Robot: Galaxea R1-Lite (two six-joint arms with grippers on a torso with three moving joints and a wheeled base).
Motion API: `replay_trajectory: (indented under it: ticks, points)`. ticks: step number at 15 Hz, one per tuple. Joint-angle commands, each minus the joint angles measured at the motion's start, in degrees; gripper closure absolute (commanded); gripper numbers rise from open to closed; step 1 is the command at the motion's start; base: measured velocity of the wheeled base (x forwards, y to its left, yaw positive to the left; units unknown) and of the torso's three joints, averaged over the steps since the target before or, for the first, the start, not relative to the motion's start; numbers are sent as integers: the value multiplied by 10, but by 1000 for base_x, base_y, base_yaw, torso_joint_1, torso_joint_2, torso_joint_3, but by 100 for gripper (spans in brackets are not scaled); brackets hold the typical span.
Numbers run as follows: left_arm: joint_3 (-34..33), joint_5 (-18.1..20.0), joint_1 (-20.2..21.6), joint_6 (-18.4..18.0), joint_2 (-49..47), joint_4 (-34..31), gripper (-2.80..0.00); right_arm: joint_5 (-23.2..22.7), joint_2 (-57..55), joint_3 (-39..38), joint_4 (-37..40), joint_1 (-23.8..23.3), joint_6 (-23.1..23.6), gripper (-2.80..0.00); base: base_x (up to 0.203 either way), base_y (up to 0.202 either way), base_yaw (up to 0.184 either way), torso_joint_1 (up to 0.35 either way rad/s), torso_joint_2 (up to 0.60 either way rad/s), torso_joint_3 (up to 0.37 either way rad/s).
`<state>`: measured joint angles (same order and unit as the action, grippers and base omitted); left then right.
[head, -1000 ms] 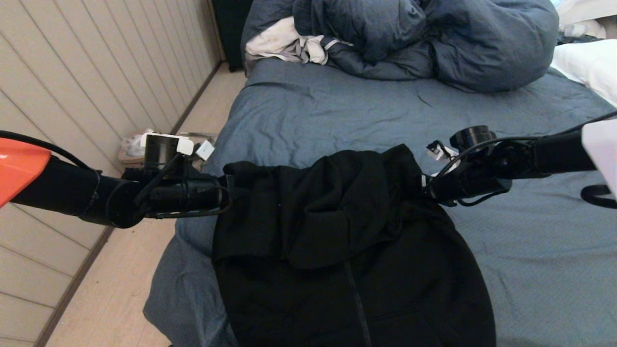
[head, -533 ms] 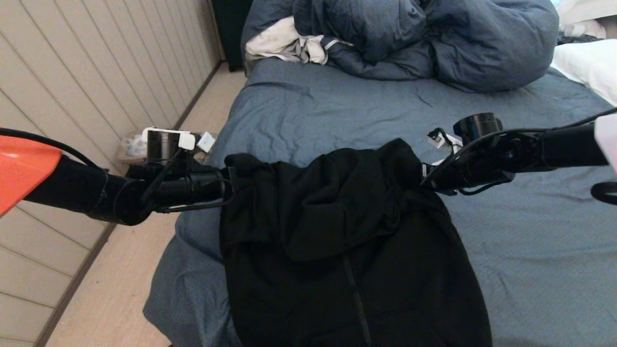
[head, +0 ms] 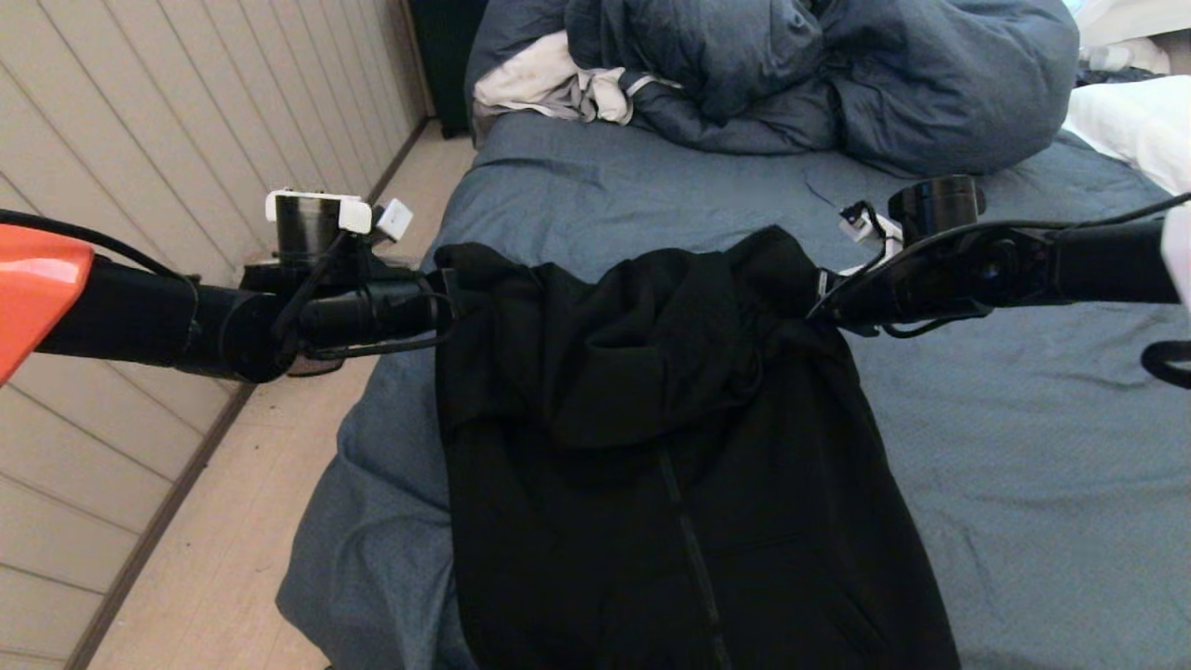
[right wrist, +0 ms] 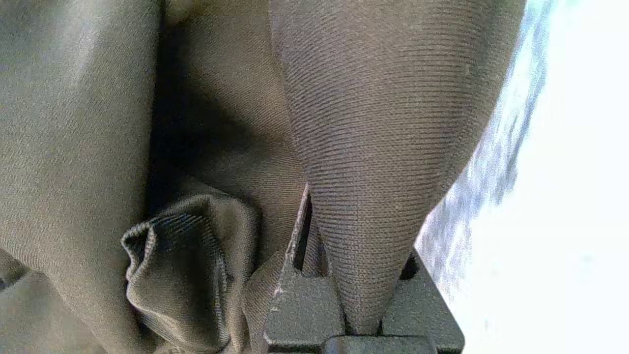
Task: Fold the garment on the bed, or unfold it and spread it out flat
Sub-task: Fold the black sweatshirt
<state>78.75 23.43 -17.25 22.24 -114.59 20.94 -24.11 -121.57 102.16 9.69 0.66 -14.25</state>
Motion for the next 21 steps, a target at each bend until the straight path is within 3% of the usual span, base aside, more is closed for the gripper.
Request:
replay_trajectory:
  ticks: [1, 6, 11, 14, 21]
  points:
    - [27, 1, 0, 2, -7, -5, 0, 0, -15, 28, 1, -1, -7, 0, 0, 0, 0, 0, 0, 0]
    - [96, -43, 1, 2, -52, -19, 0, 30, -68, 98, -2, -5, -23, 0, 0, 0, 0, 0, 0, 0]
    - [159, -46, 8, 0, -113, -17, 0, 53, -103, 99, -74, -7, -22, 0, 0, 0, 0, 0, 0, 0]
    - [232, -46, 10, 0, -139, -35, 0, 54, -109, 100, -108, -8, -20, 0, 0, 0, 0, 0, 0, 0]
    - [282, -60, 11, -24, -165, -84, 0, 54, -108, 102, -131, -11, -16, 0, 0, 0, 0, 0, 0, 0]
